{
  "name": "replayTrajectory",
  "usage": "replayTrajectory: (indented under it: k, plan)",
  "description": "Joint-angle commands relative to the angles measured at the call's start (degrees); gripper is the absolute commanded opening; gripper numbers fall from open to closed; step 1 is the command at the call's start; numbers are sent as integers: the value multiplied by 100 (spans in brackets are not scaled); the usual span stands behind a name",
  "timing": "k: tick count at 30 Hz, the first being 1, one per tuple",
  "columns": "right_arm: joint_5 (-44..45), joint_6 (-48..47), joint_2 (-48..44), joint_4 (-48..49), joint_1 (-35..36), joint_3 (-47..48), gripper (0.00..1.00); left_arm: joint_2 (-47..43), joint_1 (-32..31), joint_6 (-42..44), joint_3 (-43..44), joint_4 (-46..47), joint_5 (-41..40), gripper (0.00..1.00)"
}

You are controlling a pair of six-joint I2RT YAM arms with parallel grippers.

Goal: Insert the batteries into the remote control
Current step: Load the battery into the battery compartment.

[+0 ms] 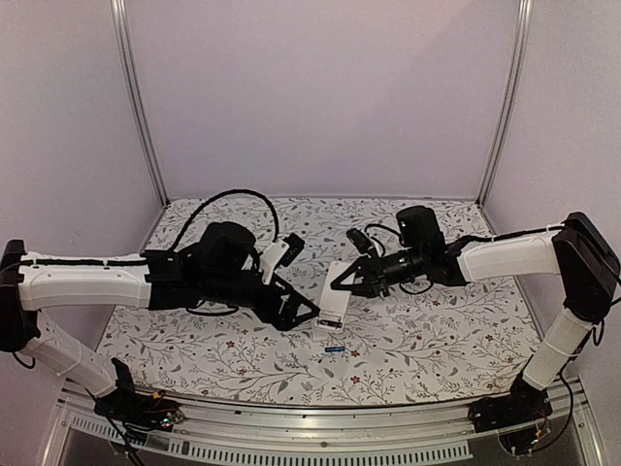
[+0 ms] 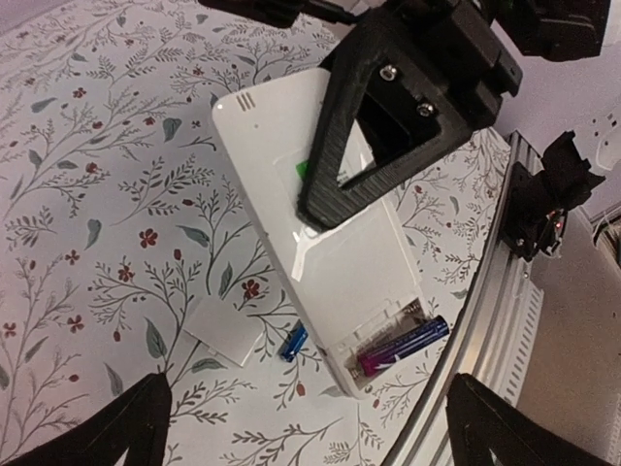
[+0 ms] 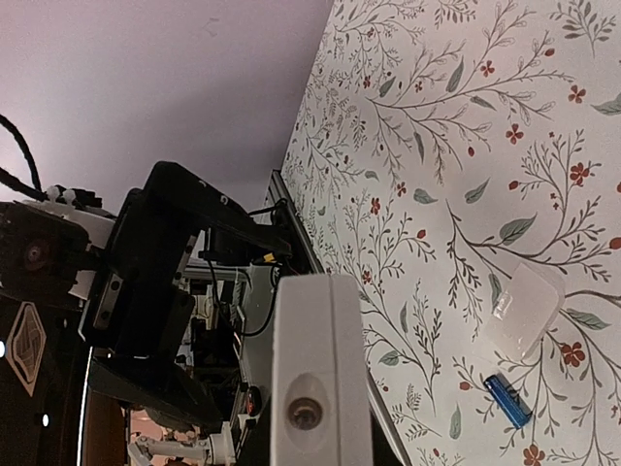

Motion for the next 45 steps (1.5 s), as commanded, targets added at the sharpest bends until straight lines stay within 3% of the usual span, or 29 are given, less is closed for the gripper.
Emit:
replayTrajectory:
  k: [1, 5, 16, 35, 45]
  plan:
    - [-71, 96, 34, 269, 5, 114, 0, 348, -54, -1130, -49, 641, 851, 100]
    - [-65, 118, 30, 300, 9, 104, 0, 574, -152, -1386, -75, 1187, 1112, 100]
    - [-77, 158, 4, 369, 12, 104, 0, 1129, -247, -1655, 84, 1423, 1381, 89]
    - [-112, 126, -22, 388, 16, 78, 0, 1249, -138, -1624, 172, 1378, 1529, 58]
    - [-121, 120, -102, 427, -17, 94, 0, 1208, -28, -1730, -91, 1591, 1709, 48]
